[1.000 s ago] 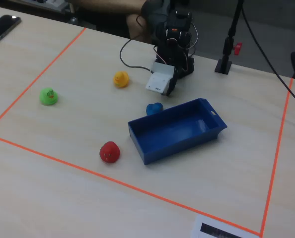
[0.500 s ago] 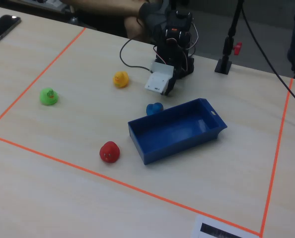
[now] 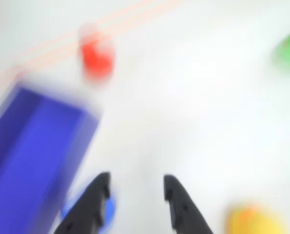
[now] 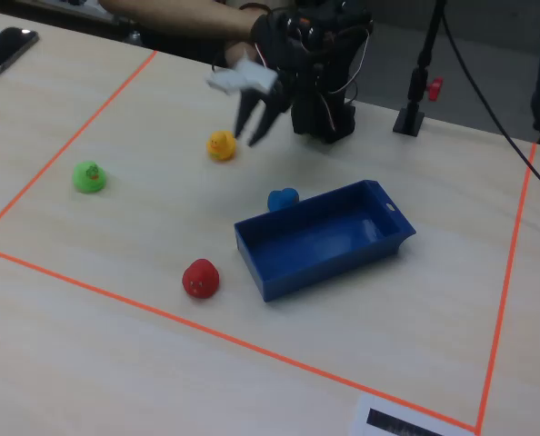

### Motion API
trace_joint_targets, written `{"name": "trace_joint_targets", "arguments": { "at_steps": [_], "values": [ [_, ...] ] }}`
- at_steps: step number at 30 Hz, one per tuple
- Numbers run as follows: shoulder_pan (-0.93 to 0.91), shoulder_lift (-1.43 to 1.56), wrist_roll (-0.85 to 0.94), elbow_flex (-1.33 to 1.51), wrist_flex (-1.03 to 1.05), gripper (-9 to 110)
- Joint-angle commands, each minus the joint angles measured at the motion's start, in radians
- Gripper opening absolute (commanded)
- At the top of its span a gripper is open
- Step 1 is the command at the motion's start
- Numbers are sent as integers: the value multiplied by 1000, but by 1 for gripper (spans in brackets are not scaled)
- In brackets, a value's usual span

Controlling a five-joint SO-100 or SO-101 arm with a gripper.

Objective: Grasp green duck and put it into box.

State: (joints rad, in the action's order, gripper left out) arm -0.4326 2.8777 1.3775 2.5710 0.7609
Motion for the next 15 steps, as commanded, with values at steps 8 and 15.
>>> {"name": "trace_joint_targets", "arguments": {
  "at_steps": [8, 15],
  "values": [
    [-391, -588, 58, -494, -581, 26],
    [-512, -943, 71, -624, -884, 32]
  ]
}}
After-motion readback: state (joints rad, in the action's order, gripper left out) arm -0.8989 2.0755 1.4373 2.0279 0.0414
